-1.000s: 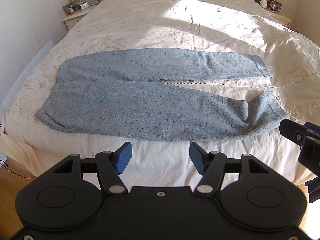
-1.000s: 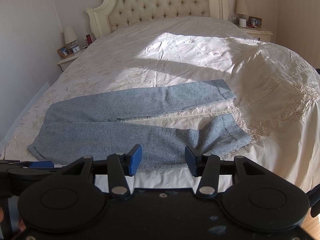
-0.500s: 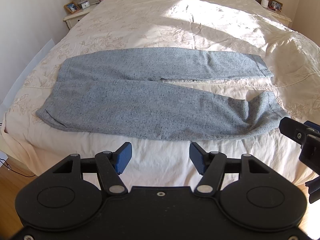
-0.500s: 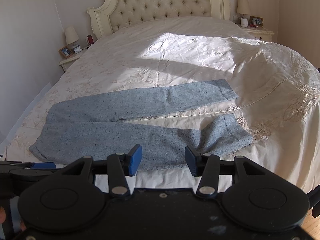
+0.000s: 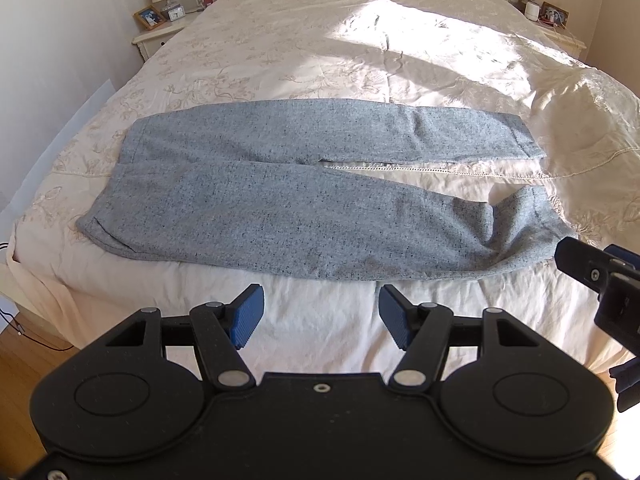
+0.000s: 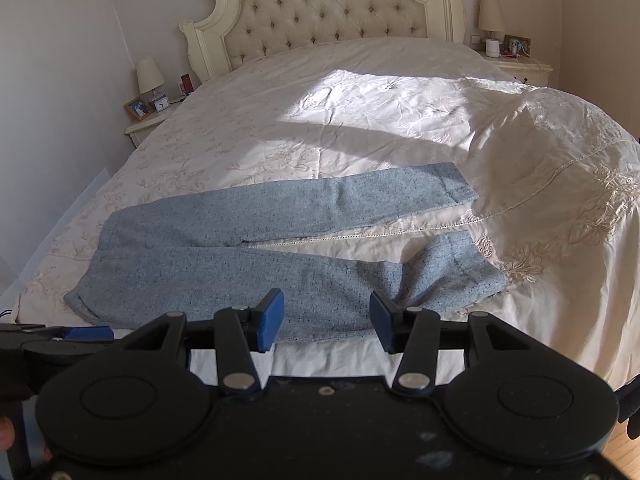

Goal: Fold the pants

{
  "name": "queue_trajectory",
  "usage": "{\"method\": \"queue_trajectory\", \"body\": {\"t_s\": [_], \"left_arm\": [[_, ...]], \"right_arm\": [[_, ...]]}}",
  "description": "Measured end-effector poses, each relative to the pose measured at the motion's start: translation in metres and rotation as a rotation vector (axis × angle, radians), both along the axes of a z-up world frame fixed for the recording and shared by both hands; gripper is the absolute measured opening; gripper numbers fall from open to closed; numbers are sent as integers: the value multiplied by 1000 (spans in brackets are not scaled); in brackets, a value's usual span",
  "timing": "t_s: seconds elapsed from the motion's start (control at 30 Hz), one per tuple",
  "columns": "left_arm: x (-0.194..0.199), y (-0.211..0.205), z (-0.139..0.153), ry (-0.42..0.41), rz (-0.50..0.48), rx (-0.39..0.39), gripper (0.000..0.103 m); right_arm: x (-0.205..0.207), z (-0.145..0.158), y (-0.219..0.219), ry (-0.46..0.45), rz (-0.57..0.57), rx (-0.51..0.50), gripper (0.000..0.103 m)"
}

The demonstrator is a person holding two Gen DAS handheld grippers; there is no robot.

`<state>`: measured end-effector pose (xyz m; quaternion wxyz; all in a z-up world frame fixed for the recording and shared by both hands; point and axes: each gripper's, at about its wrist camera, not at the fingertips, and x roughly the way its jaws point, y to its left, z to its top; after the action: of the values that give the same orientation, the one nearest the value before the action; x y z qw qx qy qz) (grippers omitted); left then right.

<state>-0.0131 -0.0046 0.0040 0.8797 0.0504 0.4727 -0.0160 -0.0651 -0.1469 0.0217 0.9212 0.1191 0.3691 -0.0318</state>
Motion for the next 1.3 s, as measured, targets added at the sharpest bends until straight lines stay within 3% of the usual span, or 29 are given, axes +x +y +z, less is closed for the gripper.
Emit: {"method": "queue_trajectory", "body": {"t_s": [0.37, 0.53, 0.7, 0.87, 1.0, 1.17, 1.3], "left_arm": [[19, 3, -19, 78, 54, -12, 66], [48, -6, -27, 76, -18, 15, 66], [96, -18, -40, 118, -128, -2, 66], [133, -25, -53, 131, -229, 5, 66], [156, -24, -67, 157, -251, -3, 66], [173, -20, -79, 179, -206, 14, 66], [176, -14, -84, 197, -132, 20, 65]], "right_arm": [[9, -21, -4, 80, -1, 38, 50], [32, -39, -15, 141, -48, 36, 50], [65, -61, -32, 189, -116, -39, 50], [103, -88, -57, 258, -168, -193, 50], [133, -108, -82, 324, -208, -238, 50], [168, -123, -92, 362, -150, -131, 50], [192, -141, -60, 361, 44, -2, 50]]}}
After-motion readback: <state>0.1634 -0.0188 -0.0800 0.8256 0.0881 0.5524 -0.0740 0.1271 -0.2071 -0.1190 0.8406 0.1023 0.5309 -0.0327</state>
